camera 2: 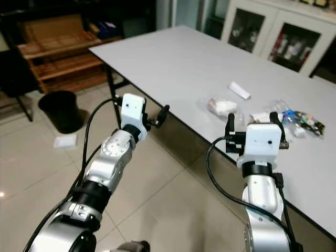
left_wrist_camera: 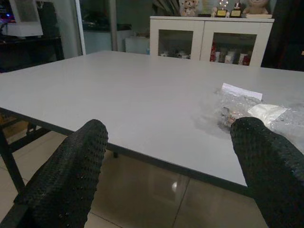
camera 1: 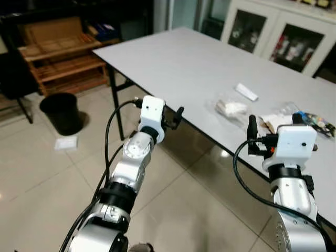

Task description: Picking trash to rubbish bin

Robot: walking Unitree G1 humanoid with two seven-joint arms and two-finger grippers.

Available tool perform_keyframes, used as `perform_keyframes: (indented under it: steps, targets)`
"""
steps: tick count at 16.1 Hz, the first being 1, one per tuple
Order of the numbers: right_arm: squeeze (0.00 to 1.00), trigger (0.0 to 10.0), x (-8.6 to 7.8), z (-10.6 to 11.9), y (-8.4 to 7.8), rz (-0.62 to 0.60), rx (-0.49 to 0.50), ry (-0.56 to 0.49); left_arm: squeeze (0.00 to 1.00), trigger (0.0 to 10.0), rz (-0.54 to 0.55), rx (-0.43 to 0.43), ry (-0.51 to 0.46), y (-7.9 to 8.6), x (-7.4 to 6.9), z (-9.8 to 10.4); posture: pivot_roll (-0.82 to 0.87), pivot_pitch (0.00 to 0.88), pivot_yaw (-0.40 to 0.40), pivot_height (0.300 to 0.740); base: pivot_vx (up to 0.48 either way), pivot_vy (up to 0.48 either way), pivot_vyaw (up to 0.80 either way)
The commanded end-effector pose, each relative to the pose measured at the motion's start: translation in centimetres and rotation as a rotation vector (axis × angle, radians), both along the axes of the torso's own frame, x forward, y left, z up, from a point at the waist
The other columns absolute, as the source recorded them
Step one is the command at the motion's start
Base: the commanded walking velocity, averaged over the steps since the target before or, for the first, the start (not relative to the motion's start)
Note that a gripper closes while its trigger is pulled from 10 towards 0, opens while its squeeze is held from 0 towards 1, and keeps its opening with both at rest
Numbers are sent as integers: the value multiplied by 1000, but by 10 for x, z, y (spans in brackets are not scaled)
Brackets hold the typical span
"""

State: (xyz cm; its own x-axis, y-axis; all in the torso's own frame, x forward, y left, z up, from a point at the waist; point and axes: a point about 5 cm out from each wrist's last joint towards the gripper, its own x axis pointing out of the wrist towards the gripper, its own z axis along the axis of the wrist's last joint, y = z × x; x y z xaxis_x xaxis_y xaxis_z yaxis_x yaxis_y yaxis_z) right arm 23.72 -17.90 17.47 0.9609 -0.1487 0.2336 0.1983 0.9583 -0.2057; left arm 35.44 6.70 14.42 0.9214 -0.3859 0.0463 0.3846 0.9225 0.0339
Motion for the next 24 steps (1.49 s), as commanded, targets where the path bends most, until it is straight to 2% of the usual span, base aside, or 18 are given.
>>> perform_keyframes:
  steps: [1, 9, 11, 13, 18, 24]
  targets:
    - [0, 10000, -3, 4, -3, -14, 4, -20, 0, 10000, -26, 3, -8, -5, -2, 1, 99, 26, -50, 740, 0, 0, 0]
    - [0, 10000, 1, 10, -1, -2, 6, -43, 0, 10000, -25, -20, -6, -8, -4, 3, 109, 15, -72, 740, 0, 0, 0]
    - [0, 10000, 2, 11, -3, -4, 3, -48, 0, 10000, -78, -113, 64, -13, -5, 1, 111, 13, -77, 740, 0, 0, 0]
    - [0, 10000, 3, 12, -4, -8, 0, -50, 0, 10000, -69, -52, 18, -12, -6, 2, 110, 12, -78, 740, 0, 0, 0]
    - [0, 10000, 2, 13, -5, -16, -1, -55, 0, 10000, -79, -44, 2, -15, -5, 5, 100, 0, -78, 740, 0, 0, 0]
    - [0, 10000, 3, 17, -8, -27, -13, -63, 0, 10000, -64, -51, 8, -16, -3, 4, 92, 0, -85, 740, 167, -333, 0]
